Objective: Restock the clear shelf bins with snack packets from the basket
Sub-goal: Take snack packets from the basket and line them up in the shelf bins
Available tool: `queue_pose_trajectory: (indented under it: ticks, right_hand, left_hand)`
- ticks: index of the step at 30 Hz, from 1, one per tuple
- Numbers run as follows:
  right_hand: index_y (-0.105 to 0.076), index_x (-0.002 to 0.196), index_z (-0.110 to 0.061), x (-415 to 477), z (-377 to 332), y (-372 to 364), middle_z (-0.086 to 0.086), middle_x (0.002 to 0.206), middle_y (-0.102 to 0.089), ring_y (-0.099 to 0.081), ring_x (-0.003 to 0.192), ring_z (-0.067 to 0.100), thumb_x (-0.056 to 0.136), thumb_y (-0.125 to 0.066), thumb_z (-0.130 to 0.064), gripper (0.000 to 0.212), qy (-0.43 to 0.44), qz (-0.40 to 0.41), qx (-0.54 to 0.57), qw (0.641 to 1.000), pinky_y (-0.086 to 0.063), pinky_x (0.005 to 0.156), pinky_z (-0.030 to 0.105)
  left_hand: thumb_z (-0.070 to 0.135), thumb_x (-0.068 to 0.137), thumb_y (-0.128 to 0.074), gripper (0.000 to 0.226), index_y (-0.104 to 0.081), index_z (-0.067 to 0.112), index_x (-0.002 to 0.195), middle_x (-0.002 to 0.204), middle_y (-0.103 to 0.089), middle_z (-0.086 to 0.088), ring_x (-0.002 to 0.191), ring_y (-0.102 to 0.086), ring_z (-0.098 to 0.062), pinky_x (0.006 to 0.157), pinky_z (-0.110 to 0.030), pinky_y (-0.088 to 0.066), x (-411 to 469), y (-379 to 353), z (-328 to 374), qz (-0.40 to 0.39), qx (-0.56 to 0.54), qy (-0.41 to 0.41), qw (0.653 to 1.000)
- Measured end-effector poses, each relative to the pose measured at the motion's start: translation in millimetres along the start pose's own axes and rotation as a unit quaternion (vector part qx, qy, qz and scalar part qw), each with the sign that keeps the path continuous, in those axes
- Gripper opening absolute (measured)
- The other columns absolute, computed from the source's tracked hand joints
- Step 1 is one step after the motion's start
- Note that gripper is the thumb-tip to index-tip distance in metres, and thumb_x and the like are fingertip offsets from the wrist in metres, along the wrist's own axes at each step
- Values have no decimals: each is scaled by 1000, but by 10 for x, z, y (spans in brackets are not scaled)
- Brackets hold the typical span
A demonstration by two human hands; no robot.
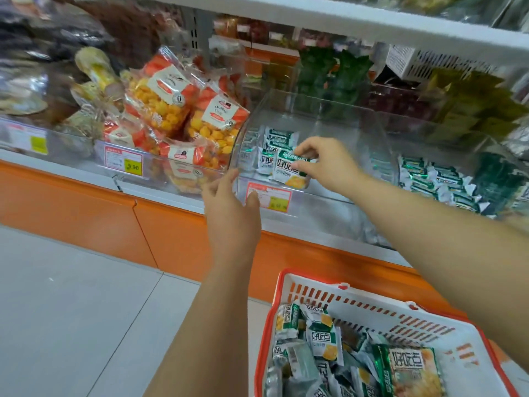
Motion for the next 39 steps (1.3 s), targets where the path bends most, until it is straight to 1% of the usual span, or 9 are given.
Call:
queue_pose_trajectory:
  ticks: [4,8,13,19,25,28,32,36,39]
  right_hand:
    - [-64,102,-8,376,208,-388,8,98,-63,-58,92,20,80,-74,-17,26,-36,-36,-8,999,-47,80,29]
    - [-60,89,-12,683,229,-567,0,80,-55,-51,78,17,82,-72,-12,15,-23,-52,-28,998,-36,60,21]
    - [-63,82,-14,762,291,-667,8,103,-52,-52,82,21,81,-72,-11,10,24,-63,-129,989,-43,77,26]
    - [-66,117,-20,592,267,-472,11,114,-48,-50,107,28,83,-71,-25,35,25,-88,-161,983,-42,91,32]
    - [-68,107,-17,-205,71,48,2,108,-54,-52,107,22,87,-64,-18,20,81,-4,-57,995,-40,88,30]
    - [-70,96,-12,-794,16,316,2,97,-63,-57,95,22,85,-59,-13,15,138,76,-36,987,-47,81,34]
    - [-69,89,-9,-1542,164,366,1,85,-64,-58,80,15,84,-57,-8,13,148,102,-30,983,-47,76,26]
    - [-68,95,-14,-2135,525,73,-13,87,-55,-53,82,7,87,-59,-10,13,69,31,-21,997,-47,75,25]
    - [-66,104,-19,-2509,820,-248,-10,97,-60,-55,88,8,92,-55,-16,16,-70,-109,1,992,-48,82,27]
  left_hand:
    - [27,92,-59,52,-41,22,141,144,-36,-2,128,-37,-11,84,-9,-27,73,-53,-110,22,-23,16,999]
    - [32,91,-61,54,-39,29,140,145,-28,-2,120,-45,-14,81,-18,-34,93,-140,-115,18,-45,47,998]
    - [34,90,-62,55,-38,30,140,139,-28,0,100,-42,-7,76,-14,-29,94,-170,-147,16,-49,59,997]
    - [30,92,-60,57,-34,28,142,142,-23,-1,97,-43,-12,79,-19,-31,35,-209,-101,18,-46,67,997]
    - [15,89,-62,42,-50,20,129,131,-40,-2,111,-48,-20,84,-27,-40,-158,-208,2,83,39,-110,990]
    - [8,87,-60,36,-56,19,122,121,-50,-2,102,-55,-25,81,-43,-50,-326,-229,-78,65,95,-161,980]
    - [3,86,-55,38,-57,16,122,120,-56,-5,104,-56,-29,83,-42,-45,-560,-301,-292,40,174,-148,973]
    - [10,90,-49,39,-52,18,127,128,-52,-4,112,-51,-28,87,-39,-39,-801,-405,-517,-48,256,-77,963]
    - [19,92,-48,46,-42,22,137,140,-40,-4,124,-43,-29,98,-43,-41,-1020,-568,-781,-212,365,11,906]
Point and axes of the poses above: each hand's wrist, its own x-axis towards the middle knuckle, its own y-axis out of the back of the hand, z = x × y, the point moved 3 cm from there along x, towards the middle knuckle
